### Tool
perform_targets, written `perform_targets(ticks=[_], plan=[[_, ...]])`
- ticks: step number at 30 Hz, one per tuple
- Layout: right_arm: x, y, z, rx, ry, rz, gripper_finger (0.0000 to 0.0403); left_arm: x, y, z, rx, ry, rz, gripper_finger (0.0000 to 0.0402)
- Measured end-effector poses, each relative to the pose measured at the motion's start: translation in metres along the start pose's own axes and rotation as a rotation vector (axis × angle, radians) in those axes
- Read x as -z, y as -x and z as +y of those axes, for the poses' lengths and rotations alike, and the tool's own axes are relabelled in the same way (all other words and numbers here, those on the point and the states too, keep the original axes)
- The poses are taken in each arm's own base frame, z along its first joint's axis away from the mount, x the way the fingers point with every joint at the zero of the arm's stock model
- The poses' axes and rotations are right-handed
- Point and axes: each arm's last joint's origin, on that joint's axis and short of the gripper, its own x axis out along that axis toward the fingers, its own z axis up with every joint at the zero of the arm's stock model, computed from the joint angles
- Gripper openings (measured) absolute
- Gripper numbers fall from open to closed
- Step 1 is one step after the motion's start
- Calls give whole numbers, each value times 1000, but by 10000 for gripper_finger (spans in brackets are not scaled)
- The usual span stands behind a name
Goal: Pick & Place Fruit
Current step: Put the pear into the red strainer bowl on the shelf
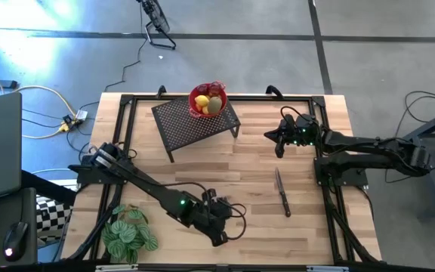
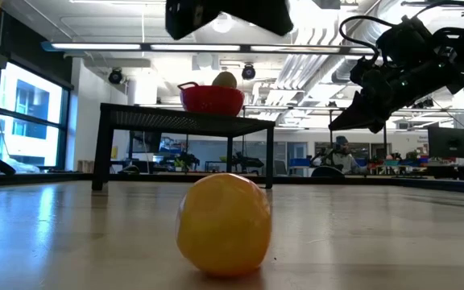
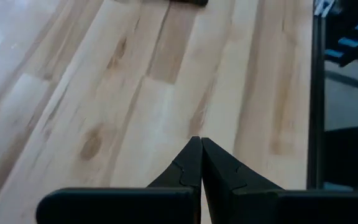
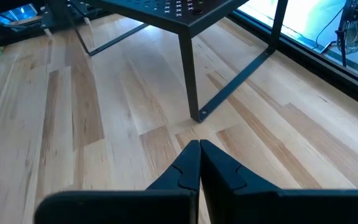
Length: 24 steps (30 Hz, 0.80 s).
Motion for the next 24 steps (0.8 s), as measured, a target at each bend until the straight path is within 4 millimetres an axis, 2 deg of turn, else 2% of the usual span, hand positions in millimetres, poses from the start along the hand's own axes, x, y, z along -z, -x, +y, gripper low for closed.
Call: perform_targets(ticks=[3,9,12,24], plan=[[0,0,0,0,0,0,2,4,-3,2,-47,-22,56,0],[0,0,0,0,0,1,2,2,-13,-7,-4,-16,45,0],[0,0,0,0,0,0,2,4,-13,-6,6,-63,67,0],[2,0,0,5,-3,21,2,1,-13,-8,27,-61,48,0]])
